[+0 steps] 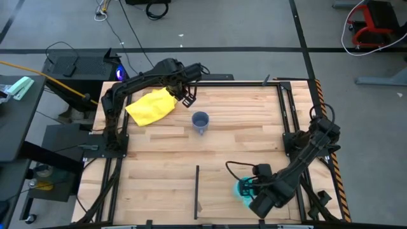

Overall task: Stack small to large cups/mugs on shelf
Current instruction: Put the blue mug on the shelf

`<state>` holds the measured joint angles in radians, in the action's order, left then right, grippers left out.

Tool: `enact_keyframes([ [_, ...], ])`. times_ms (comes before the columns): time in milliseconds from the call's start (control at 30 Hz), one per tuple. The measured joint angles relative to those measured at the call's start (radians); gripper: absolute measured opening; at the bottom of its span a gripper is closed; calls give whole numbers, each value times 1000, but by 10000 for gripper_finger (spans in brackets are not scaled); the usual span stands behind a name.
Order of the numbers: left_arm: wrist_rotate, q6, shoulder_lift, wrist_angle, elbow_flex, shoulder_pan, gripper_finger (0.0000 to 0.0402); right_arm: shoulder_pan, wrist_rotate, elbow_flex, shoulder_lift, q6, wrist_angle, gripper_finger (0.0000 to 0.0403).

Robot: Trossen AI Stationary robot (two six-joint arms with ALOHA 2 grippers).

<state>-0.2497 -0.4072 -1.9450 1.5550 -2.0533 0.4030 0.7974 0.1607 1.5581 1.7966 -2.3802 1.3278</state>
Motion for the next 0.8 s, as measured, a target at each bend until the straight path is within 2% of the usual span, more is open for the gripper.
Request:
enact_keyframes([
  [167, 11, -5, 0, -27, 0, -1, 66, 17, -35, 107, 19, -3, 183, 5],
  [800, 21, -54, 0, -56, 0, 0, 67, 23, -40, 136, 126, -2, 75, 5],
])
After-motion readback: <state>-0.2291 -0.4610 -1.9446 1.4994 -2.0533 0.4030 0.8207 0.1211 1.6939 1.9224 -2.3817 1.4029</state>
